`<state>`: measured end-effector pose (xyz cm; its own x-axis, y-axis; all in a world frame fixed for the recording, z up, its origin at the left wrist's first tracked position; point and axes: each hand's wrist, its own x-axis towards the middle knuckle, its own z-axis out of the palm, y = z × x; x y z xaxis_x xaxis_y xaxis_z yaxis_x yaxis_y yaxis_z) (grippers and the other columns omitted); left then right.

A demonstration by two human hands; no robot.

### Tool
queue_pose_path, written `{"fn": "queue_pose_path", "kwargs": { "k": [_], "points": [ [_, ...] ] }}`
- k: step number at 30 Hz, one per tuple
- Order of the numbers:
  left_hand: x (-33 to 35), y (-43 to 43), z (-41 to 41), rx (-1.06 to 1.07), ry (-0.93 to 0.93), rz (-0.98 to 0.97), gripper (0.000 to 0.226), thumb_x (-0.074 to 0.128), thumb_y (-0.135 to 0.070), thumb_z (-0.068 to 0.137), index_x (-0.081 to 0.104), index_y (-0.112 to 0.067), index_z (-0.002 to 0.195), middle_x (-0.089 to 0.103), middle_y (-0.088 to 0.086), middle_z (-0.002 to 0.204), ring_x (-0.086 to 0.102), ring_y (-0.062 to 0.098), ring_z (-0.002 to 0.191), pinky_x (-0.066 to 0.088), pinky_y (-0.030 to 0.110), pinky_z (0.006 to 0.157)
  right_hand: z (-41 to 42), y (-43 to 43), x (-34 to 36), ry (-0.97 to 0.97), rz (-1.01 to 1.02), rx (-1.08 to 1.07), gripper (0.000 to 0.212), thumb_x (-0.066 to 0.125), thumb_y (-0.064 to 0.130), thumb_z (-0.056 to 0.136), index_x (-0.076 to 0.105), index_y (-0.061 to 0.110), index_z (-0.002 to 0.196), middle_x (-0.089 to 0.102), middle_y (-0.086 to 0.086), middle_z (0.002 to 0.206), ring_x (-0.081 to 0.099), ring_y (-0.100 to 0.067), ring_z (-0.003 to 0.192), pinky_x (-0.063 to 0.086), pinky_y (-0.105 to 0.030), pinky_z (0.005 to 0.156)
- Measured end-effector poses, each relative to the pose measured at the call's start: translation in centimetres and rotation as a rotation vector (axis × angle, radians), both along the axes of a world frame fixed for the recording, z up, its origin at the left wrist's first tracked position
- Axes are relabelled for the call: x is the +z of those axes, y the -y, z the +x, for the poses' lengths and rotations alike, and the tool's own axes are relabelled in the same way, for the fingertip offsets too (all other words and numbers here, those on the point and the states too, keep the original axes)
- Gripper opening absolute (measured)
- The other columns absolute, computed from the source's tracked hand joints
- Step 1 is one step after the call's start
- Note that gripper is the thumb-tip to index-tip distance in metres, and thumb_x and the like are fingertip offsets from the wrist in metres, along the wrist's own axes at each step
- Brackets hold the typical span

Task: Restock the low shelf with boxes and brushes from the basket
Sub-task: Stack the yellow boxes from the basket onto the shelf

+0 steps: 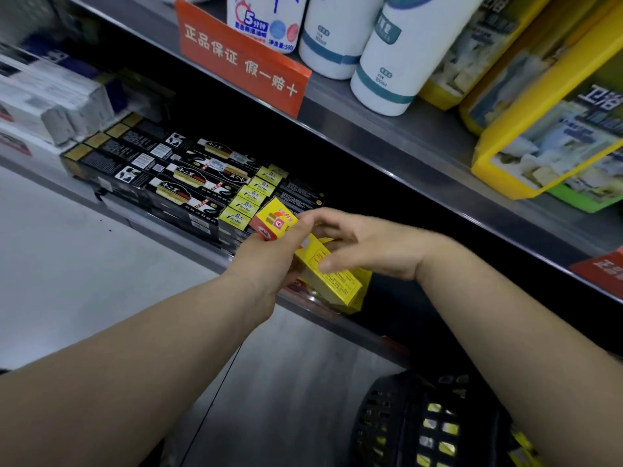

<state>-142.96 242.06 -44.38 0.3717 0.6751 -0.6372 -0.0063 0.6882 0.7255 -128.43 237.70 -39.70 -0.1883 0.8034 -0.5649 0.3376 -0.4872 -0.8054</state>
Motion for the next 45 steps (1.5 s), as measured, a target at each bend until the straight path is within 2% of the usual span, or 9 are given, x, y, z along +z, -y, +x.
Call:
{"fn": "queue_pose_path", "kwargs": {
  "k": [5, 8, 13, 17, 24, 31, 36, 40, 45],
  "points": [
    [0.1, 0.6, 0.2, -0.158, 0.006, -0.003, 0.033, 0.075, -0.041, 0.073, 0.062, -0.015, 0.089, 0.071, 0.008, 0.096, 0.067, 0.018, 0.091, 0.055, 0.030, 0.083, -0.3, 2.5, -1.0, 0.246, 0.172, -0.134, 0.051, 0.065, -0.005, 0.077, 0.046, 0.023, 0.114, 0.059, 0.005, 0.110, 0.058, -0.008, 0.100, 0.049, -0.022, 0.084],
    [0.1, 0.5, 0.2, -0.233, -0.085, 0.115, 0.039, 0.075, -0.037, 0.075, 0.060, -0.014, 0.104, 0.065, 0.005, 0.103, 0.061, 0.017, 0.098, 0.050, 0.032, 0.088, 2.7, 2.3, -2.0, 0.325, 0.114, -0.267, 0.038, 0.056, -0.007, 0.082, 0.048, 0.012, 0.114, 0.065, -0.006, 0.100, 0.063, -0.019, 0.085, 0.053, -0.035, 0.076],
    [0.1, 0.2, 0.2, -0.297, -0.145, 0.269, 0.027, 0.062, -0.026, 0.089, 0.055, -0.017, 0.114, 0.058, -0.007, 0.086, 0.052, 0.003, 0.074, 0.039, 0.014, 0.054, 7.6, -0.2, -5.7, 0.947, 0.109, -0.269, 0.045, 0.059, 0.020, 0.088, 0.042, 0.010, 0.129, 0.060, -0.013, 0.108, 0.059, -0.027, 0.088, 0.041, -0.027, 0.069],
    [0.5, 0.1, 0.3, -0.290, -0.149, 0.274, 0.017, 0.057, -0.020, 0.092, 0.056, -0.016, 0.108, 0.056, -0.005, 0.082, 0.049, 0.006, 0.067, 0.040, 0.007, 0.044, 9.3, -3.1, -8.5, 1.138, 0.142, -0.229, 0.049, 0.050, 0.007, 0.092, 0.033, 0.007, 0.138, 0.047, -0.019, 0.133, 0.049, -0.031, 0.117, 0.040, -0.031, 0.091],
    [0.7, 0.4, 0.5, -0.317, -0.172, 0.351, 0.012, 0.049, -0.013, 0.095, 0.058, -0.019, 0.091, 0.055, -0.003, 0.076, 0.047, 0.006, 0.059, 0.037, 0.007, 0.039, 9.5, -5.7, -14.0, 1.074, -0.020, -0.196, 0.044, 0.029, 0.023, 0.101, 0.033, 0.014, 0.144, 0.029, -0.009, 0.152, 0.035, -0.028, 0.134, 0.031, -0.029, 0.103],
    [1.6, 1.6, 0.8, -0.372, -0.209, 0.441, 0.011, 0.050, -0.014, 0.094, 0.061, -0.015, 0.096, 0.056, -0.005, 0.077, 0.048, 0.003, 0.060, 0.034, 0.002, 0.040, 9.1, -4.4, -13.2, 1.080, -0.188, 0.093, 0.077, 0.042, -0.004, 0.089, 0.006, 0.023, 0.152, 0.009, -0.008, 0.158, 0.027, -0.031, 0.140, 0.032, -0.035, 0.108],
    [3.3, 3.7, 2.1, -0.498, -0.192, 0.560, 0.008, 0.054, -0.014, 0.091, 0.061, -0.018, 0.089, 0.061, 0.003, 0.087, 0.057, 0.015, 0.079, 0.042, 0.018, 0.062, 6.6, -2.5, -6.6, 1.005, -0.093, 0.200, 0.059, 0.057, 0.020, 0.090, 0.034, 0.015, 0.144, 0.044, -0.011, 0.142, 0.047, -0.025, 0.124, 0.039, -0.024, 0.094],
    [5.5, 6.5, 3.0, -0.695, -0.113, 0.806, 0.010, 0.054, -0.011, 0.090, 0.060, -0.020, 0.088, 0.057, -0.006, 0.083, 0.054, 0.012, 0.078, 0.044, 0.023, 0.072, 5.1, 3.2, 0.1, 0.854, 0.102, 0.006, 0.043, 0.058, 0.021, 0.089, 0.051, 0.017, 0.131, 0.050, -0.006, 0.134, 0.049, -0.018, 0.119, 0.034, -0.014, 0.083],
    [8.0, 11.2, 3.5, -0.885, -0.024, 1.077, 0.010, 0.055, -0.018, 0.089, 0.060, -0.026, 0.090, 0.062, -0.010, 0.085, 0.055, 0.000, 0.080, 0.043, 0.013, 0.068, 4.7, 14.2, 4.7, 0.622, 0.243, -0.273, 0.025, 0.059, 0.011, 0.090, 0.061, 0.018, 0.114, 0.056, -0.004, 0.121, 0.056, -0.017, 0.111, 0.047, -0.032, 0.096]
  ]
}}
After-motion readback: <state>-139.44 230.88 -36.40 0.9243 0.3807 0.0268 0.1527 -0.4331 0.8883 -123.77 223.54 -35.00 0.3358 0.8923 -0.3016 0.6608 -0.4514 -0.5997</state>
